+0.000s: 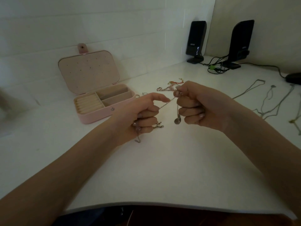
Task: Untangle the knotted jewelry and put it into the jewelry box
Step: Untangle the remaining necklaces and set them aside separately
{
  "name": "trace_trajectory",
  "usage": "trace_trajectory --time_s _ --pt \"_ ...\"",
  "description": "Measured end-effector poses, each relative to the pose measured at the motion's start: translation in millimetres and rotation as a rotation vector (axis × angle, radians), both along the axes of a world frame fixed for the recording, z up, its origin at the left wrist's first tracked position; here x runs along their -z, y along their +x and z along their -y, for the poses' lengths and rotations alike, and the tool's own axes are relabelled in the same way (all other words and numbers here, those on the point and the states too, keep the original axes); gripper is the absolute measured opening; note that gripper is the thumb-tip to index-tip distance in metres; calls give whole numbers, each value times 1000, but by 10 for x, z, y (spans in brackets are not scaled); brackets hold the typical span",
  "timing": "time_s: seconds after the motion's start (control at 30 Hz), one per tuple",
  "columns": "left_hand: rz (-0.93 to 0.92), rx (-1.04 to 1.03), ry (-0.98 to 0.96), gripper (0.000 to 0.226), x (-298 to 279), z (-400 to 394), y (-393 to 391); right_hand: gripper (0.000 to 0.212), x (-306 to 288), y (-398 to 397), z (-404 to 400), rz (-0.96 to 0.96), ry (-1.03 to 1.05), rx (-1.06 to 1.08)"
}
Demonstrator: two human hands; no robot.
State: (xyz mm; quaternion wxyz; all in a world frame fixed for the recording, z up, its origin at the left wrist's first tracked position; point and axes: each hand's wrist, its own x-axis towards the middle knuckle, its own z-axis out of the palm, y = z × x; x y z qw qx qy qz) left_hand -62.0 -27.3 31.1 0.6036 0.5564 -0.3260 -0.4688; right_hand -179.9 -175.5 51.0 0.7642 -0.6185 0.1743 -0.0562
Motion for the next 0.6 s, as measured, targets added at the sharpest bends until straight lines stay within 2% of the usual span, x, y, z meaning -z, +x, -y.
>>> trace_trajectory --time_s 0.07,0.13,0.23,0.3,0.47,0.6 --pt "193 -93 -18 30 14 15 -46 26 6 3 -16 -5 -103 30" --pt "331 -135 -75 9 39 50 -95 25 17 -2 -32 -4 -213 32" --pt "431 -190 -114 32 104 73 -110 17 26 -7 -68 21 -330 -12" --pt "446 -233 -152 33 132 85 -105 16 30 -15 -92 42 -353 -28" --pt "368 -299 -196 15 129 93 -76 11 27 -8 -131 76 -352 34" --pt "395 -298 -170 10 121 92 -64 20 57 18 -136 51 -318 98"
